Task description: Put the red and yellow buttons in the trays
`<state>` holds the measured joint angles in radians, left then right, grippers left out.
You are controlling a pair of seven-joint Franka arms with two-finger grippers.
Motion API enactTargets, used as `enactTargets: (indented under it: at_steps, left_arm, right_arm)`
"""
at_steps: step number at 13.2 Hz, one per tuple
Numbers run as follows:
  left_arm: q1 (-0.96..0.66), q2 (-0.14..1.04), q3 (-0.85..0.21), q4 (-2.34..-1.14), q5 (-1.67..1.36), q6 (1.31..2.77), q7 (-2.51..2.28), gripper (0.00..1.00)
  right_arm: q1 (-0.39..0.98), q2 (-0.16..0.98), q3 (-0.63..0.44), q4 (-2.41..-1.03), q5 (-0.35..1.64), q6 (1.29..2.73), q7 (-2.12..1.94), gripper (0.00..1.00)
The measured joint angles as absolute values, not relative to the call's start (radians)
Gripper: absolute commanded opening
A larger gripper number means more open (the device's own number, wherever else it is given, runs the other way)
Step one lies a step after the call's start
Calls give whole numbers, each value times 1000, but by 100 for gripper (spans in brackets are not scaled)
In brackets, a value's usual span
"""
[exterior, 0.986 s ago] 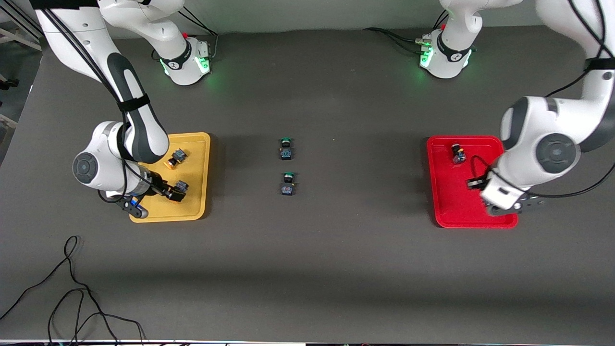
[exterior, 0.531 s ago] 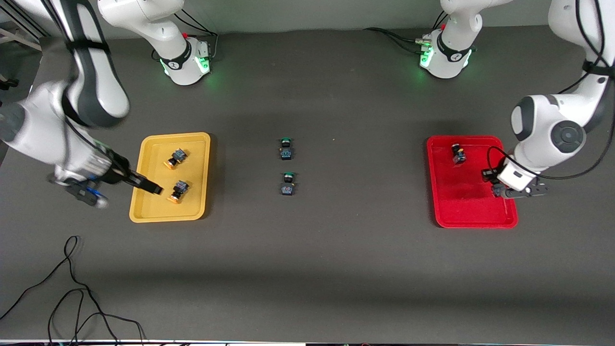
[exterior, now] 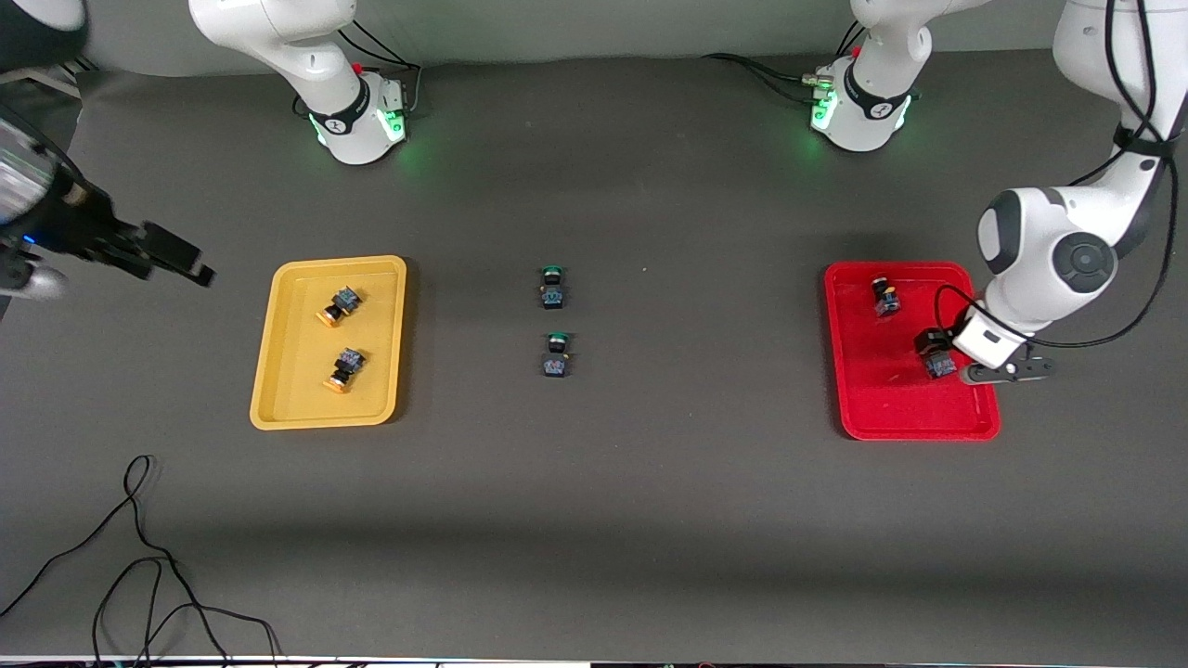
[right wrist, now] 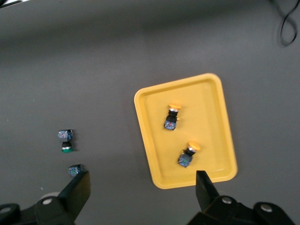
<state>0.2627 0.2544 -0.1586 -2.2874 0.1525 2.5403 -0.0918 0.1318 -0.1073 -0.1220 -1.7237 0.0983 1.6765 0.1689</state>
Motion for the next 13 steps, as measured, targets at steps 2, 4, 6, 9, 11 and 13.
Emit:
enactTargets:
  at_steps: [2, 4, 6, 9, 11, 13]
  left_arm:
    - [263, 200, -164, -2227, 152, 2421, -76, 100]
    - [263, 137, -178, -2127, 138, 2224, -71, 100]
    - [262, 93, -190, -1988, 95, 2021, -53, 100]
    - [257, 75, -199, -1708, 59, 1725, -37, 100]
    - [244, 78, -213, -1560, 53, 1615, -33, 100]
    - [224, 84, -225, -1514, 51, 1580, -38, 100]
  right_arm:
    - [116, -106, -86, -1684, 20, 1662, 137, 100]
    - [116, -101, -58, -1667, -13, 1662, 135, 100]
    - [116, -99, -51, -1660, -14, 1648, 134, 100]
    - [116, -98, -51, -1660, -14, 1616, 131, 100]
    - [117, -97, -50, -1659, -13, 1597, 105, 100]
    - [117, -97, -50, -1659, -5, 1581, 84, 100]
